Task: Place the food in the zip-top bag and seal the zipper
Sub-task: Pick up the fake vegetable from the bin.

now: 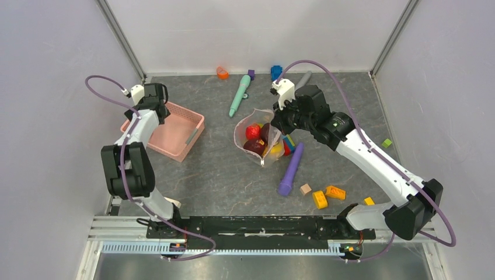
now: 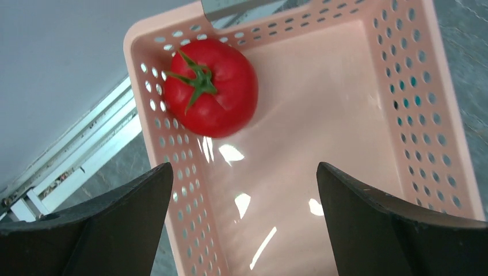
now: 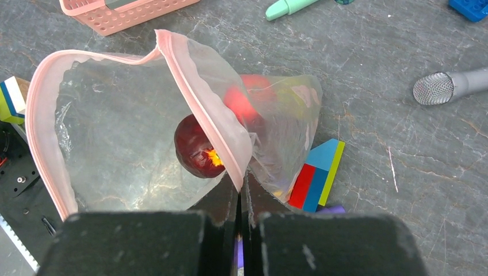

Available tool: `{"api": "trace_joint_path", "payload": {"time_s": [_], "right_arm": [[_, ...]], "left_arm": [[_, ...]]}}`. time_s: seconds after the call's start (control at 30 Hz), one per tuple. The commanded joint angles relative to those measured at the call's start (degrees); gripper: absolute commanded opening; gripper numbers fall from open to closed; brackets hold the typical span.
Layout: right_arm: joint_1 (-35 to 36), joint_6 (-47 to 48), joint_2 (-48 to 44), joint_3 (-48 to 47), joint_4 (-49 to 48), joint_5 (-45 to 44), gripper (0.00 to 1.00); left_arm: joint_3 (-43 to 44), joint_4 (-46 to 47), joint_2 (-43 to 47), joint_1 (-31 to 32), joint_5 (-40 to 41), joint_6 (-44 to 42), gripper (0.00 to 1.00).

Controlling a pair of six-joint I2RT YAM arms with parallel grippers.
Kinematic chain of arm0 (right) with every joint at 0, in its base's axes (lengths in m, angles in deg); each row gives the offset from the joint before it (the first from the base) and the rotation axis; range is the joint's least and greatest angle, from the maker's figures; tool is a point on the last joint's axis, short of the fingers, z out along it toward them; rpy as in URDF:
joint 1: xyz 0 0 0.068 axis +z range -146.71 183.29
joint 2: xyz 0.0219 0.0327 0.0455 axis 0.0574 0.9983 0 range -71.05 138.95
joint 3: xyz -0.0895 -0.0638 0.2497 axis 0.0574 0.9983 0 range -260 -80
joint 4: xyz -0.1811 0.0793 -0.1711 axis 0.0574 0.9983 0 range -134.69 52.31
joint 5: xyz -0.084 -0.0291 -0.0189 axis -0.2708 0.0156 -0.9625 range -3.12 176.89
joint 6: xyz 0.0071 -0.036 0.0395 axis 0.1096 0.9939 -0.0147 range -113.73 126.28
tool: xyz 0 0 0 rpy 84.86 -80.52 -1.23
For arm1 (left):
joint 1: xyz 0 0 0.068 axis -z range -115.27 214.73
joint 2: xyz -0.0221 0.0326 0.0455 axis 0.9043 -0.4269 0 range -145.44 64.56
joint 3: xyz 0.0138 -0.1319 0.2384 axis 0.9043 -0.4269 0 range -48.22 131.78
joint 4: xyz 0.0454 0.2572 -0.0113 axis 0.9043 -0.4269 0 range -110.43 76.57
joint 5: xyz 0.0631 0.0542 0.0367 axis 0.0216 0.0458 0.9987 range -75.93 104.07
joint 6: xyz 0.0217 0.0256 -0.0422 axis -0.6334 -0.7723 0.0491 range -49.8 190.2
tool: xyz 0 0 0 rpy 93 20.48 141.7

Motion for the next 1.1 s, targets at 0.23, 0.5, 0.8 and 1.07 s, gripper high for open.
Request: {"api": "trace_joint_path", "payload": {"time_s": [0.23,0.5,0.8,1.07], "right_arm": [[-0.53,-2.83,1.36,-2.08,1.37,-3.88,0.00],[-0.65,-3.81,1.80,-3.88,2.49,-6.75,0.00],[-0.89,-3.62,2.58,-5.57,3.56,-10.48,0.00],[-0.96,-3.41,2.77,-5.33,3.78,-11.66,0.00]], "left_arm": [[4.84,10.40,-9.58,-5.44,3.88,-5.36,1.00],[10.10,11.59,-13.37,-6.32,3.14,-5.90,1.00],[11.62,9.12,-16.82,-7.39,1.72,-4.87,1.00],[13.06,6.14,-19.28,-8.01,2.74,-3.09,1.00]]}}
